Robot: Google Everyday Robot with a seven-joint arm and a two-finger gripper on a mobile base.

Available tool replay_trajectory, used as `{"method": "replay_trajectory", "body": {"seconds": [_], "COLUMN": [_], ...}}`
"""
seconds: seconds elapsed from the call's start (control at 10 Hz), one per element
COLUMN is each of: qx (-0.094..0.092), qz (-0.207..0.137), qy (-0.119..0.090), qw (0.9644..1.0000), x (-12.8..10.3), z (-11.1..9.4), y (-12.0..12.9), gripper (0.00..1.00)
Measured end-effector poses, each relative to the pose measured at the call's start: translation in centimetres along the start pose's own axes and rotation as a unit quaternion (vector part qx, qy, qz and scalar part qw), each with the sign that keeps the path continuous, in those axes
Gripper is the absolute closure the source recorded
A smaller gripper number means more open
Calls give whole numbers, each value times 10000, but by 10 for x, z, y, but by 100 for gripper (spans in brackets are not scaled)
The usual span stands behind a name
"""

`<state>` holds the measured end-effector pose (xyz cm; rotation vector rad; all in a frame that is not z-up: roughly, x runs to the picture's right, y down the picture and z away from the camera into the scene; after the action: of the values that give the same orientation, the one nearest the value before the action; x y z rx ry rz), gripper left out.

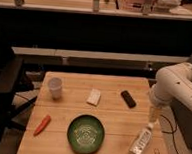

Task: Push the eraser across the table

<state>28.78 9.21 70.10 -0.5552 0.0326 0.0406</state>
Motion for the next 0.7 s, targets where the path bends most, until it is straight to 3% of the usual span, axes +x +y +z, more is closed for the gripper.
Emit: {"method": "replay_trajectory", "body": {"seconds": [0.3,0.7], "qx": [28,54], "qz": [-82,-106], "qy": [-16,-73], "qw": [10000,9999], "x": [-1,6], "z": [11,24], "y": [-31,-48], "gripper": [20,20]}}
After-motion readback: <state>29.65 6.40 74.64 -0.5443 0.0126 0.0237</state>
